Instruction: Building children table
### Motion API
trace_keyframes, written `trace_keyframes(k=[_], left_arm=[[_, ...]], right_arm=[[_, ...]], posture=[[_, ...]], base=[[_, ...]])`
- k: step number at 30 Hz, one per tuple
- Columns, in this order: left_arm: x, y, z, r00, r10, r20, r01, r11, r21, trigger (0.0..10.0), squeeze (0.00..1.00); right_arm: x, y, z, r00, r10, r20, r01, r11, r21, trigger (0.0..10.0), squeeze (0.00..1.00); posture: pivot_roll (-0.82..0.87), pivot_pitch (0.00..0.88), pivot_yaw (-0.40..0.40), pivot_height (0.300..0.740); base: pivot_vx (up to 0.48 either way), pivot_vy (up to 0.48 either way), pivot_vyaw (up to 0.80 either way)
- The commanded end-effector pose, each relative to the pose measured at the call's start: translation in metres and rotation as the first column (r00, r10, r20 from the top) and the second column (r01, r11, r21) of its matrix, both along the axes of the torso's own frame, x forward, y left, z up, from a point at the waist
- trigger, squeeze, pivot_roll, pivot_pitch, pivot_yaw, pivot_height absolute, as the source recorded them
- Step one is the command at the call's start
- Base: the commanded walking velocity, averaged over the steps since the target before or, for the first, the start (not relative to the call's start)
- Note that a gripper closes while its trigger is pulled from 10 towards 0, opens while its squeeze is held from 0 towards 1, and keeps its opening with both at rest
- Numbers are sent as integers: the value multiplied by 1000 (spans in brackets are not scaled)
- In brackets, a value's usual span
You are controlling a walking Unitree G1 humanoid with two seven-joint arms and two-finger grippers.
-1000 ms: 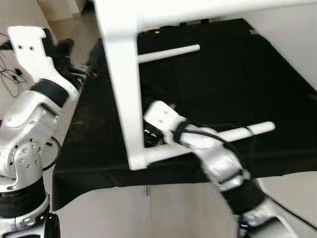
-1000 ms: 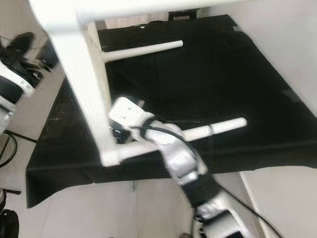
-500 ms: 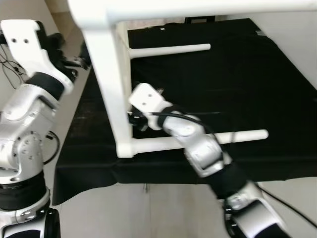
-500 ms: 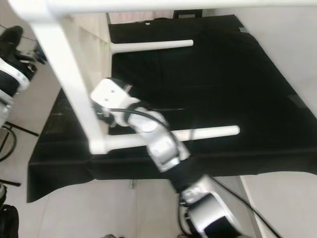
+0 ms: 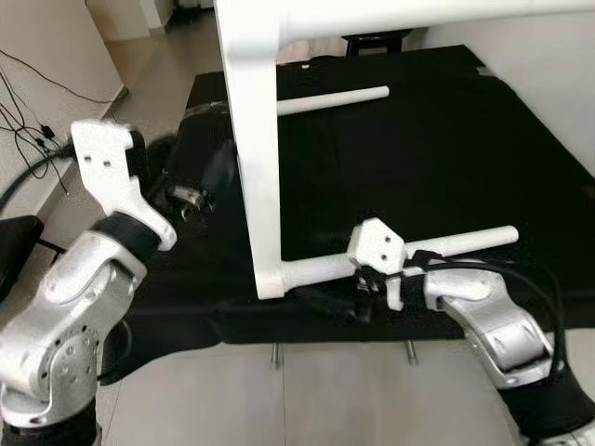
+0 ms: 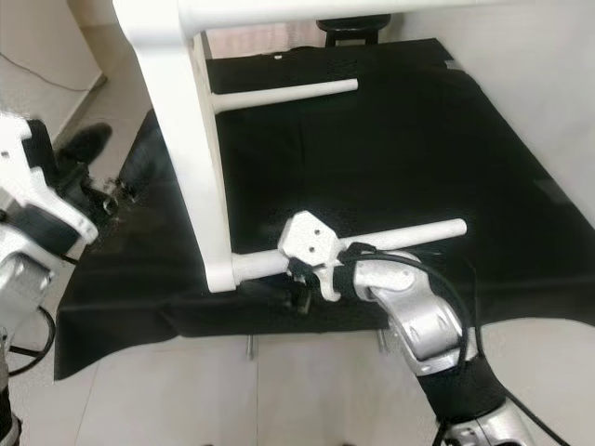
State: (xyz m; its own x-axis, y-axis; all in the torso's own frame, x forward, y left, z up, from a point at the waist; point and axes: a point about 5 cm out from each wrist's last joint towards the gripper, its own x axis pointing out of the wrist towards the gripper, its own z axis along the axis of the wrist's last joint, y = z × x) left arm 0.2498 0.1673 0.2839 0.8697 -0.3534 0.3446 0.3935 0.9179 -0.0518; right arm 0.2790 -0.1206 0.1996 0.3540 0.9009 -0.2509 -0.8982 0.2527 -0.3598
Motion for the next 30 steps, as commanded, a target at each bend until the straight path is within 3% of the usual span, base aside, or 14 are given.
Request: trace_keyframes(k=[1,2,7,12,14,16,21,26,30], left_arm=[[-4,-3,-6,1000,15,-19,-15,1000,2,10000,0],[-8,-6,-17,998,39,-55,-38,999,8,10000,0],[-15,-9,-31,993,72,-96,-73,997,0,10000,0],[-26,-7,-44,980,140,-140,-145,989,-20,10000,0],[-33,-2,-61,949,251,-189,-249,968,34,10000,0],[-41,2,-75,914,334,-229,-324,943,82,10000,0],[-60,3,-95,862,419,-285,-397,908,134,10000,0],[-68,-2,-103,851,422,-312,-397,907,143,10000,0],[-65,-13,-102,866,400,-299,-379,916,129,10000,0]], right_arm=[[-11,10,-3,993,110,-46,-109,994,8,10000,0],[-10,18,-8,987,148,-64,-149,989,-7,10000,0],[-5,25,-12,977,196,-86,-199,979,-34,10000,0],[8,38,-4,973,224,-46,-225,974,-28,10000,0],[30,49,2,992,125,31,-124,992,-26,10000,0],[42,51,6,995,77,61,-76,997,-26,10000,0],[44,51,14,989,125,74,-125,992,-7,10000,0],[48,59,23,985,142,96,-146,989,33,10000,0],[59,83,37,984,89,156,-108,987,118,10000,0]], posture=[[-56,123,93,740],[-36,120,84,740],[-15,122,77,740],[-14,124,78,740],[-1,127,78,740],[14,129,77,740],[21,132,71,740],[22,132,69,740],[27,125,64,740]], base=[[0,0,0],[0,0,0],[0,0,0],[0,0,0],[0,0,0],[0,0,0],[0,0,0],[0,0,0],[0,0,0]])
